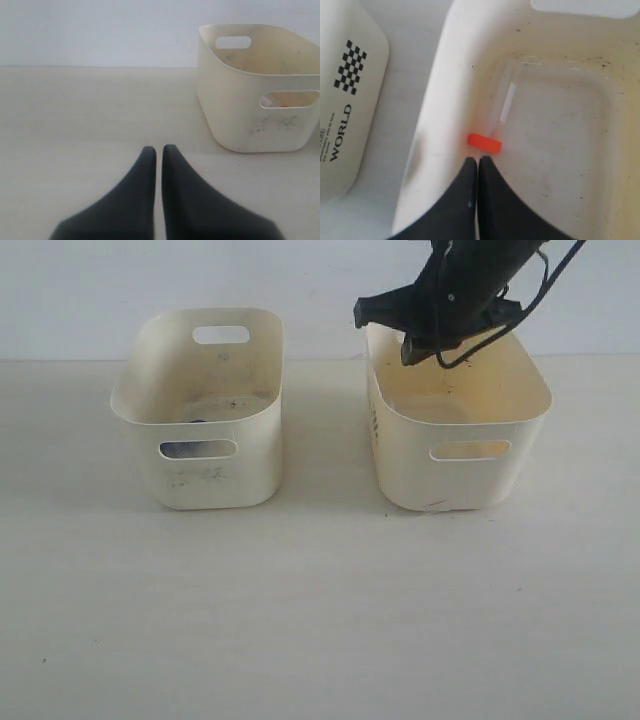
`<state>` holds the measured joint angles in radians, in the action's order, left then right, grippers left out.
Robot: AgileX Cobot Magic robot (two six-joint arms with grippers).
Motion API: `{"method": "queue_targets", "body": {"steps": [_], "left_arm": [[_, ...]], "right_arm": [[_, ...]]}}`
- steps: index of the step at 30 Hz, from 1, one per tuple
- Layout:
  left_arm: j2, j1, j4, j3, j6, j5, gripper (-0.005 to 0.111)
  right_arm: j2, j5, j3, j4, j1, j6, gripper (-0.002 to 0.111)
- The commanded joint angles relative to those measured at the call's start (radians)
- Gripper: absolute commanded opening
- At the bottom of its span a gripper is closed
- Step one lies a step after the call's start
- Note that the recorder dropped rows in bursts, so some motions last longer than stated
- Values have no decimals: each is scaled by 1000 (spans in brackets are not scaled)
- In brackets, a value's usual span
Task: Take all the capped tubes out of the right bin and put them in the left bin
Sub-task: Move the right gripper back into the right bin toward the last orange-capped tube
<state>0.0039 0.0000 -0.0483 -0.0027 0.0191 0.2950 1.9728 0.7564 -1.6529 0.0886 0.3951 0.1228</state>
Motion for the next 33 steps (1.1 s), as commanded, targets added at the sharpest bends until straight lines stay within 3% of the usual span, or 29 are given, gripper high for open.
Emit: {"method": "queue_targets", "body": {"steps": [1,33], "left_arm": [[-4,-4,-9,3,-2,1,4],[-4,-4,-9,3,-2,1,4]], "right_arm": [[-6,-106,66,-5,-14,35,0],[146,-196,-25,-74,-93,92,0]]}}
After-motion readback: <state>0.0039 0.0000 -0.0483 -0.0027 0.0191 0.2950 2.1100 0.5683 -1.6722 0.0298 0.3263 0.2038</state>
